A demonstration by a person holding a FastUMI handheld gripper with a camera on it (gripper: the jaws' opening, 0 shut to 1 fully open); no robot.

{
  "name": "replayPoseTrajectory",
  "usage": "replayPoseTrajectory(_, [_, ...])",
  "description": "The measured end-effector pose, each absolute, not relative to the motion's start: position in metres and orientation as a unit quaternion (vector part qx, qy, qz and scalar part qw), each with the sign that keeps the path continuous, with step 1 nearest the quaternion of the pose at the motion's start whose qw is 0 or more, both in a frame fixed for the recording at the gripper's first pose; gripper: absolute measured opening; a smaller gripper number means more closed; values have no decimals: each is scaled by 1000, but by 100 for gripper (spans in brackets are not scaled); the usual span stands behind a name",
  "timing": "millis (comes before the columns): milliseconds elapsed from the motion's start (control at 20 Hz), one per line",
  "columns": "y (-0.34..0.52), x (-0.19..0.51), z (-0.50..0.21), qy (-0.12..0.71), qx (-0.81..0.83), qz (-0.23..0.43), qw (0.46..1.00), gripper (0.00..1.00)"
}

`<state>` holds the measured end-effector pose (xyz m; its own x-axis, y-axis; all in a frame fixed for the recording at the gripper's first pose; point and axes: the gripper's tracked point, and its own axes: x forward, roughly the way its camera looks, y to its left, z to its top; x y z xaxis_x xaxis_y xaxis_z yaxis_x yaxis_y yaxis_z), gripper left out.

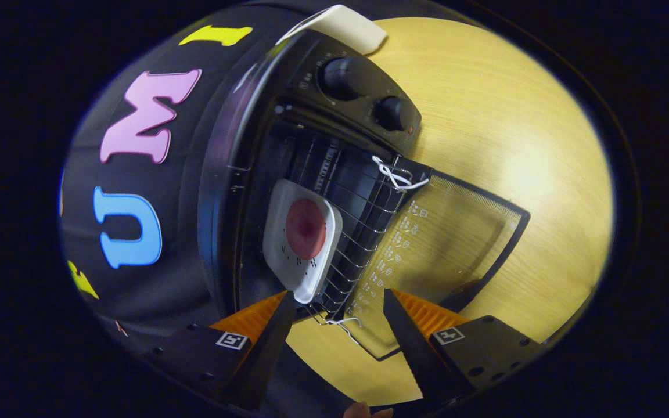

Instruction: Open the toaster oven, put the food inside, and close the toaster oven door.

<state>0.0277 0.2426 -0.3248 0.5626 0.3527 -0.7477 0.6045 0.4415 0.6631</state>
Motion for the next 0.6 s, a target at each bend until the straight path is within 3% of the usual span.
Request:
replayPoseTrajectory(400, [207,-49,-346,529,291,6,798,99])
replayPoseTrajectory(600, [205,-73,-354,521,193,43,831,99])
